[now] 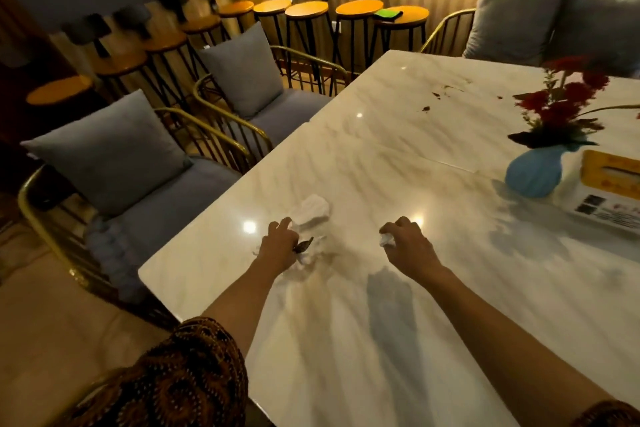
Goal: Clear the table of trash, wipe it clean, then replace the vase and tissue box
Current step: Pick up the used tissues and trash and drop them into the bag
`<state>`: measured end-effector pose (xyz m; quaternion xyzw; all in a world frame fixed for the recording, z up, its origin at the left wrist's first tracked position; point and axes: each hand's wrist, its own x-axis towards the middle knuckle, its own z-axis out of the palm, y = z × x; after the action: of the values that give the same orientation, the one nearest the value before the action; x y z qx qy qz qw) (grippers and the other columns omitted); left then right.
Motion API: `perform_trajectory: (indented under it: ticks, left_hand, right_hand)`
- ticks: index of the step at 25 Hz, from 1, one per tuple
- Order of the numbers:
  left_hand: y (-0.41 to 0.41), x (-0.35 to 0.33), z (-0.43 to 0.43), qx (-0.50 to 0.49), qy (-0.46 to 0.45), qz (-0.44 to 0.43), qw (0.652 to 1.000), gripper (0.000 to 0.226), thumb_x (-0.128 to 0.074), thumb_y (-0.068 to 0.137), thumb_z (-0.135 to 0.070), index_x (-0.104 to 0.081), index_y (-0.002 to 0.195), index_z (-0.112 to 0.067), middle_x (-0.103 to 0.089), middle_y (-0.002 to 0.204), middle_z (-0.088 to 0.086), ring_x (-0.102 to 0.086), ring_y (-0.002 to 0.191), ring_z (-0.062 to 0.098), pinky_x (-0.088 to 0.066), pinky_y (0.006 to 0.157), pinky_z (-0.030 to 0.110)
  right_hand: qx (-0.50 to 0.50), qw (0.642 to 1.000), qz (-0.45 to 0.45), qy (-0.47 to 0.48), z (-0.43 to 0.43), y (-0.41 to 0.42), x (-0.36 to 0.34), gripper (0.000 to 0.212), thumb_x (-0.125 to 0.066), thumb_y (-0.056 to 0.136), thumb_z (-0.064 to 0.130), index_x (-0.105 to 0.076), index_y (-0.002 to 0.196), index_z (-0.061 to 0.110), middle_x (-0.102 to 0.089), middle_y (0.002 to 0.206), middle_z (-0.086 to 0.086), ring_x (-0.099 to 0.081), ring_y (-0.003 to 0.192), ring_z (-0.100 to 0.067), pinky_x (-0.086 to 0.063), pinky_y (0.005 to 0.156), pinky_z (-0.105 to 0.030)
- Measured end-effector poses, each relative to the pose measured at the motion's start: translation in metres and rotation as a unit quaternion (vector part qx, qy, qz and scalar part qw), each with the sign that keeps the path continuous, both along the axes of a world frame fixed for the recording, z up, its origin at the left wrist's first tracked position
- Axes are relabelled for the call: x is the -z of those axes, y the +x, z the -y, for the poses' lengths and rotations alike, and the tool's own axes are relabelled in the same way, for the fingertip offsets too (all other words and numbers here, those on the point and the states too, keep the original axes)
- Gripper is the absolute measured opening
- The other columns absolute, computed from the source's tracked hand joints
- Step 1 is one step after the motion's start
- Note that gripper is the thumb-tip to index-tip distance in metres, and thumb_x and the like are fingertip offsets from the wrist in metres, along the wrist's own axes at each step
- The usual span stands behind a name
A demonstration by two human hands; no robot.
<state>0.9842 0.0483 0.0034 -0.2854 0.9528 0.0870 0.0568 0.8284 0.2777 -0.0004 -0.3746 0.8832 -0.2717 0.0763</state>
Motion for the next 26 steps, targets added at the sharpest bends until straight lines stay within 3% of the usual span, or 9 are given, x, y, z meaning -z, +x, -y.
perform_trajectory:
  ticks: [1, 3, 5, 10, 15, 17, 19, 23, 26]
  left_hand:
    - [-0.004, 0.006, 0.011, -0.002, 0.029, -0.004, 1.0, 0.014, -0.058, 0.086, -0.015, -0.066, 0.079, -0.007, -0.051, 0.129, 0.014, -0.047, 0.118, 0.035, -0.045, 0.086, 0.039]
    - [-0.005, 0.015, 0.017, 0.004, 0.07, 0.002, 0.998, 0.01, -0.058, 0.081, -0.01, -0.063, 0.073, -0.011, -0.064, 0.104, 0.018, -0.059, 0.096, 0.03, -0.04, 0.075, 0.027]
    - [0.0, 0.017, 0.019, -0.004, 0.092, -0.012, 0.996, 0.012, -0.056, 0.08, -0.004, -0.063, 0.071, -0.008, -0.066, 0.089, 0.021, -0.055, 0.076, 0.023, -0.032, 0.065, 0.025]
    - [0.024, 0.004, 0.071, 0.009, 0.076, -0.054, 0.996, 0.008, -0.053, 0.074, 0.007, -0.061, 0.075, 0.004, -0.062, 0.087, 0.021, -0.059, 0.082, 0.034, -0.038, 0.066, 0.031]
    - [0.034, -0.004, 0.154, 0.02, 0.014, -0.056, 0.998, 0.007, -0.055, 0.076, 0.004, -0.056, 0.072, 0.0, -0.057, 0.082, 0.014, -0.057, 0.076, 0.032, -0.038, 0.062, 0.03]
    - [0.03, -0.001, 0.193, 0.019, 0.011, -0.06, 0.998, 0.007, -0.056, 0.078, 0.002, -0.057, 0.072, 0.0, -0.058, 0.083, 0.015, -0.057, 0.077, 0.033, -0.039, 0.063, 0.033]
    - [0.02, 0.003, 0.229, 0.033, 0.022, -0.057, 0.998, 0.01, -0.058, 0.079, 0.001, -0.056, 0.069, -0.001, -0.059, 0.086, 0.018, -0.056, 0.079, 0.036, -0.038, 0.063, 0.036]
    - [-0.012, -0.006, 0.291, 0.076, 0.042, -0.059, 0.994, 0.009, -0.061, 0.077, 0.001, -0.058, 0.069, 0.002, -0.061, 0.084, 0.021, -0.057, 0.079, 0.037, -0.041, 0.065, 0.036]
    - [-0.022, -0.014, 0.338, 0.111, 0.051, -0.059, 0.991, 0.004, -0.061, 0.072, -0.001, -0.063, 0.072, -0.004, -0.066, 0.083, 0.015, -0.063, 0.083, 0.033, -0.051, 0.071, 0.038]
  right_hand:
    - [-0.009, 1.0, 0.001, 0.01, 0.016, 0.002, 0.001, 0.025, -0.058, 0.086, 0.008, -0.065, 0.11, 0.011, -0.056, 0.108, -0.01, -0.052, 0.102, -0.031, -0.047, 0.074, -0.035]
    - [-0.023, 0.999, 0.001, 0.029, 0.041, 0.003, 0.0, 0.025, -0.057, 0.088, 0.009, -0.063, 0.112, 0.011, -0.054, 0.111, -0.01, -0.05, 0.103, -0.03, -0.046, 0.076, -0.036]
    - [-0.028, 0.999, -0.002, 0.03, 0.068, -0.001, -0.002, 0.026, -0.057, 0.088, 0.01, -0.062, 0.113, 0.01, -0.051, 0.113, -0.011, -0.05, 0.104, -0.031, -0.047, 0.076, -0.037]
    - [-0.063, 0.996, -0.021, 0.061, 0.164, 0.006, -0.01, 0.025, -0.056, 0.091, 0.015, -0.057, 0.116, 0.016, -0.04, 0.131, -0.009, -0.041, 0.116, -0.03, -0.047, 0.085, -0.041]
    - [-0.095, 0.98, 0.016, 0.172, 0.216, 0.024, 0.024, 0.023, -0.054, 0.092, 0.017, -0.058, 0.114, 0.023, -0.026, 0.15, -0.003, -0.027, 0.132, -0.033, -0.032, 0.102, -0.048]
    - [-0.076, 0.982, 0.034, 0.169, 0.226, 0.022, 0.043, 0.023, -0.055, 0.09, 0.014, -0.062, 0.111, 0.019, -0.043, 0.138, -0.006, -0.037, 0.126, -0.032, -0.035, 0.1, -0.04]
    - [-0.036, 0.991, 0.026, 0.129, 0.239, 0.025, 0.053, 0.022, -0.057, 0.087, 0.007, -0.068, 0.105, 0.013, -0.058, 0.116, -0.01, -0.049, 0.11, -0.03, -0.041, 0.088, -0.032]
    - [0.07, 0.996, 0.018, 0.055, 0.284, 0.009, 0.036, 0.02, -0.06, 0.077, -0.006, -0.073, 0.089, 0.003, -0.064, 0.094, -0.017, -0.057, 0.092, -0.036, -0.041, 0.072, -0.03]
    - [0.089, 0.995, -0.014, 0.04, 0.321, 0.004, 0.005, 0.017, -0.064, 0.077, -0.004, -0.074, 0.087, 0.005, -0.064, 0.09, -0.016, -0.059, 0.085, -0.038, -0.041, 0.073, -0.03]
